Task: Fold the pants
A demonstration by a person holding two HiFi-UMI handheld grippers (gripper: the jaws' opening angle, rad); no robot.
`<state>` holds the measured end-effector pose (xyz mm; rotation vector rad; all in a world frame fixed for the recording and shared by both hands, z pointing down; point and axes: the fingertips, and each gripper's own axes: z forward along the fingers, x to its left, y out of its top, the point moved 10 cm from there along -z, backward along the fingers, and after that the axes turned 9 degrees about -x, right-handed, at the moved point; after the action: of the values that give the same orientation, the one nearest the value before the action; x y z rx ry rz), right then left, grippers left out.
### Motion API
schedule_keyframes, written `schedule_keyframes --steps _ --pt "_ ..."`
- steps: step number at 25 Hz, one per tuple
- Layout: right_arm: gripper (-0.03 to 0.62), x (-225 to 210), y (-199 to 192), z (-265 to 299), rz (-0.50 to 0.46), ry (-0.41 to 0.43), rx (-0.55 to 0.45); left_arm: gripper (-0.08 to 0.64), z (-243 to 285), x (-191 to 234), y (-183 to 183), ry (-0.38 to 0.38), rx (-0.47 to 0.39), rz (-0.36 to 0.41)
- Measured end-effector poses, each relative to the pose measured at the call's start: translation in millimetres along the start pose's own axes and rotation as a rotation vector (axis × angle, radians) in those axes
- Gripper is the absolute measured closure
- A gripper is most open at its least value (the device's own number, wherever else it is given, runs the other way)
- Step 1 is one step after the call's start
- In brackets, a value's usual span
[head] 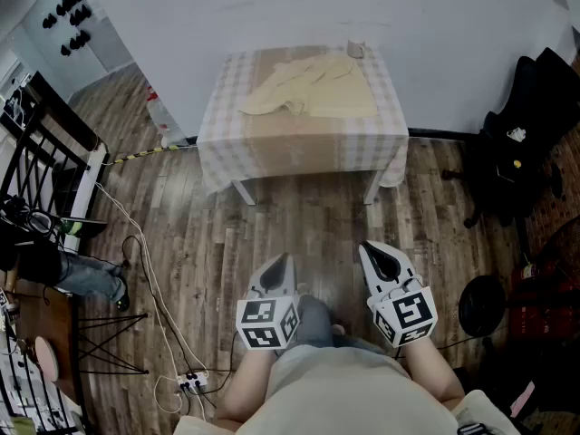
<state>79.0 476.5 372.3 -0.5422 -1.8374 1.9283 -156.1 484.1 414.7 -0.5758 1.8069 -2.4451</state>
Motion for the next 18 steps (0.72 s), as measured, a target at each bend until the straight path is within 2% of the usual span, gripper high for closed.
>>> schedule_keyframes --steps 7,15,18 --pt "0.592 14 -7 -38 0.01 -0.002 0.018 0.554 -30 -18 -8 -0.012 -0.009 0.021" --pt "0.592 19 -6 -44 0.002 0.041 0.008 0.554 -40 -26 -7 -0.013 -0.021 0.013" --pt "0.592 17 -5 -41 0.044 0.077 -0.016 0.554 -38 -27 -6 -0.013 -0.017 0.019"
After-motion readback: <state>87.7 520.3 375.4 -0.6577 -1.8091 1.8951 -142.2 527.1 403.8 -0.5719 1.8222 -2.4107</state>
